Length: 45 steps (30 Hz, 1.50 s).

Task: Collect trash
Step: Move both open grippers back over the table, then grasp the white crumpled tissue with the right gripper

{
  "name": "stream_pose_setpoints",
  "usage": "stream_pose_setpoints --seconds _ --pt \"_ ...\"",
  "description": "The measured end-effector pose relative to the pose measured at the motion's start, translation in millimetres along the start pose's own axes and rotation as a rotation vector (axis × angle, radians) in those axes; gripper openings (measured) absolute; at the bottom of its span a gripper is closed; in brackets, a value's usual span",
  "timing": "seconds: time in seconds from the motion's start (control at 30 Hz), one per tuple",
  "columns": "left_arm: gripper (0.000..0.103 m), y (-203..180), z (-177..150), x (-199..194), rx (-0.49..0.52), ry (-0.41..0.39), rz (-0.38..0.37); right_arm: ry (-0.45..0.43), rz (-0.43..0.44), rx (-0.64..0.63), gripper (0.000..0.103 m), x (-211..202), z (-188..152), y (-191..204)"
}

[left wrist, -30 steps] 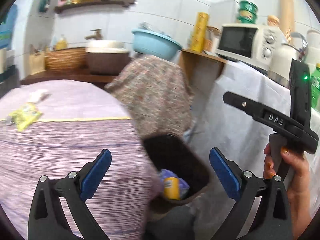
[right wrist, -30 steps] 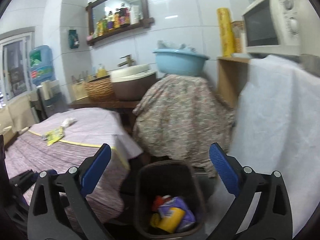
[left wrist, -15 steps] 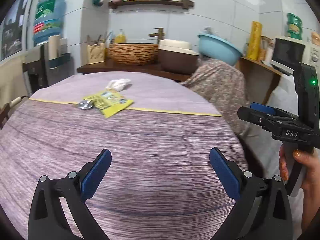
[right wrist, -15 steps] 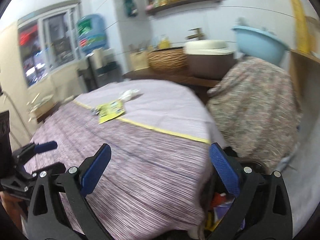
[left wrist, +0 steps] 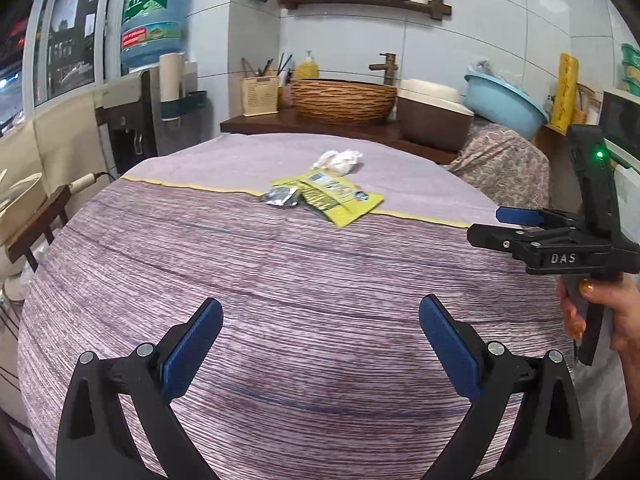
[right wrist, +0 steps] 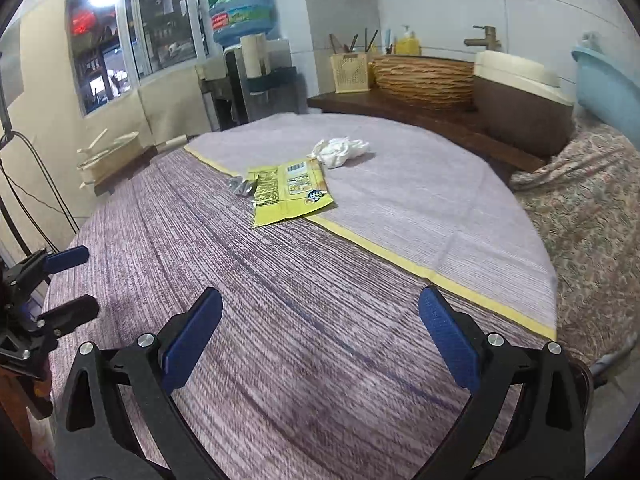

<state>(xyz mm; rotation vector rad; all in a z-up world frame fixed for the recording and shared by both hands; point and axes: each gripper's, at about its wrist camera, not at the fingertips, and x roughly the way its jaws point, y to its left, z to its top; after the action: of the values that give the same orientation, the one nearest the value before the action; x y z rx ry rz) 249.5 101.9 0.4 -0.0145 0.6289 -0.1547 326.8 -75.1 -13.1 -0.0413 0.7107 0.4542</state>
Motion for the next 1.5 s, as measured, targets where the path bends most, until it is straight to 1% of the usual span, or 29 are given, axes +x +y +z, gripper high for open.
stream_pose_setpoints --seconds 0.1,0.2,0.27,0.43,0.53,0.63,0.73,0.8,0.87,0.93,0.97,1.0,1.03,1.07,1.1,1.13,1.23,1.33,1.5 --pt "0.097 12 1 5 -0.003 0.011 0.017 0.035 0.016 -0.018 0.097 24 13 7" --pt "0.097 20 2 10 -0.009 0.024 0.027 0.046 0.025 -0.035 0.097 45 28 14" --pt "0.097 26 3 14 -0.016 0.031 0.019 0.044 0.019 -0.033 0.097 57 39 15" --pt "0.097 33 8 17 -0.006 0.03 0.034 0.03 -0.007 -0.02 0.097 89 76 9" --pt "0.097 36 11 17 -0.005 0.024 0.03 0.032 -0.033 0.013 0.097 112 101 0" --pt "0.097 37 13 18 -0.002 0.023 0.035 0.068 -0.032 0.053 0.097 143 123 -7" --pt "0.097 41 14 24 -0.002 0.032 0.035 0.098 -0.053 0.076 0.097 173 142 -13" --pt "0.097 43 15 28 -0.001 0.039 0.039 0.118 -0.053 0.122 0.096 191 151 -19" --pt "0.097 47 17 33 -0.004 0.049 0.035 0.135 -0.046 0.181 0.095 208 158 -26" --pt "0.097 48 19 36 -0.007 0.053 0.029 0.15 -0.047 0.197 0.087 221 163 -28" --pt "0.097 48 21 39 -0.004 0.055 0.028 0.166 -0.06 0.192 0.086 228 163 -26" --pt "0.097 47 21 40 0.0 0.056 0.026 0.187 -0.067 0.19 0.082 234 162 -25" --pt "0.097 46 23 43 0.006 0.057 0.023 0.192 -0.072 0.187 0.076 237 161 -24" --pt "0.097 45 24 45 0.013 0.058 0.02 0.17 -0.092 0.154 0.07 236 161 -20" --pt "0.097 44 26 47 0.018 0.057 0.019 0.175 -0.092 0.131 0.046 237 161 -17" --pt "0.097 44 28 50 0.022 0.057 0.02 0.171 -0.087 0.125 0.044 236 160 -16" --pt "0.097 45 34 60 0.024 0.057 0.019 0.123 -0.09 0.13 0.04 222 161 -19" --pt "0.097 45 46 74 0.024 0.054 0.016 0.071 -0.091 0.111 0.04 199 161 -22" --pt "0.096 44 71 109 0.0 0.069 -0.002 0.031 -0.058 0.08 0.04 161 154 -22"
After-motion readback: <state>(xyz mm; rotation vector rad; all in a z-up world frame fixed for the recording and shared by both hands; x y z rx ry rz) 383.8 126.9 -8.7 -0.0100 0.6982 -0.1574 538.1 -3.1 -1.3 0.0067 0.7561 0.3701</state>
